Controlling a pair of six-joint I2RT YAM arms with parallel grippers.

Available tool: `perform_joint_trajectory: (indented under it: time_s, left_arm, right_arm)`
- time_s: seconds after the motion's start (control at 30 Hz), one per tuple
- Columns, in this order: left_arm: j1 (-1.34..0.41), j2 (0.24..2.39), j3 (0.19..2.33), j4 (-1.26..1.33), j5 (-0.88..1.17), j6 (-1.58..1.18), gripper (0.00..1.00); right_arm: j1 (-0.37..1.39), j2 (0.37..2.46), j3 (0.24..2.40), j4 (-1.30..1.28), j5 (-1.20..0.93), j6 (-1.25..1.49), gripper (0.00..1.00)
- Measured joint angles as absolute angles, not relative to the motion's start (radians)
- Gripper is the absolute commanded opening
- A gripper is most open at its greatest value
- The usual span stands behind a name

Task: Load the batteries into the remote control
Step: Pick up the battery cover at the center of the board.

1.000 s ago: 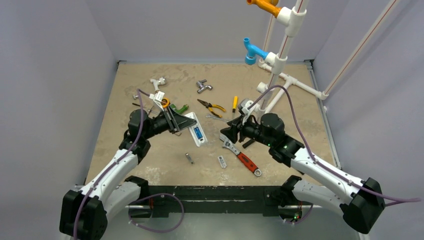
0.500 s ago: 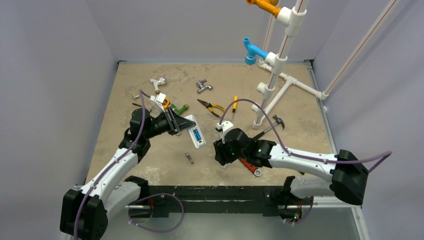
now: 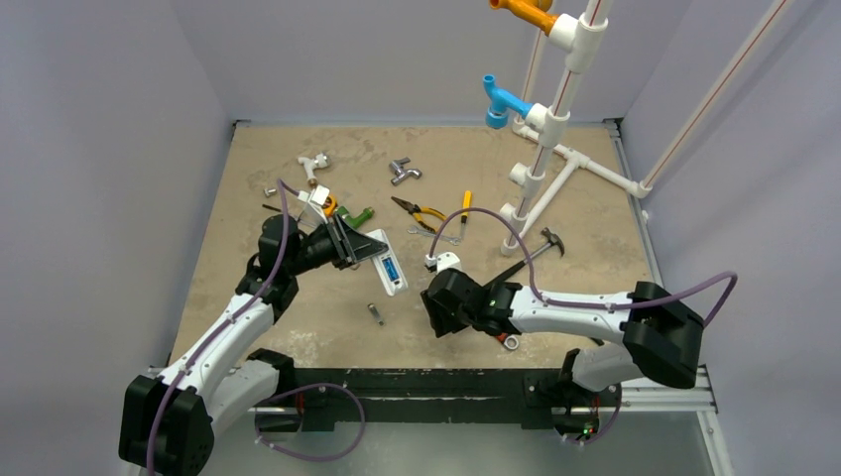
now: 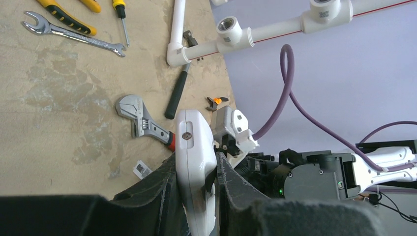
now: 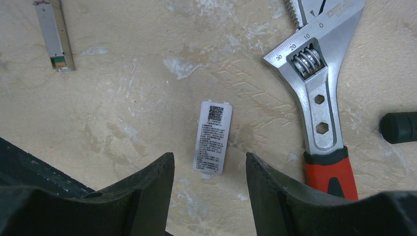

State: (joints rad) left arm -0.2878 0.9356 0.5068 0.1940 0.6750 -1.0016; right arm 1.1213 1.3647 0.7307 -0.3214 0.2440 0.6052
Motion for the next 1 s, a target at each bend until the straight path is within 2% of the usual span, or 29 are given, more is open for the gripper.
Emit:
perform_joint_trajectory:
  time_s: [0.63, 0.8, 1.0]
  left_arm:
    - [-0.288, 0.936, 0.507, 0.194, 0.675, -1.002, 0.00]
    - [-0.288, 0.936, 0.507, 0.194, 0.675, -1.002, 0.00]
    - [-0.288, 0.936, 0.507, 0.194, 0.675, -1.002, 0.00]
  right_arm:
    - [1.139, 1.488, 0.778, -0.358, 0.244, 0.612, 0.46]
    - [1.151, 1.507, 0.798, -0.383, 0.247, 0.611, 0.38]
    - [1.154, 1.516, 0.808, -0.398, 0.250, 0.611, 0.36]
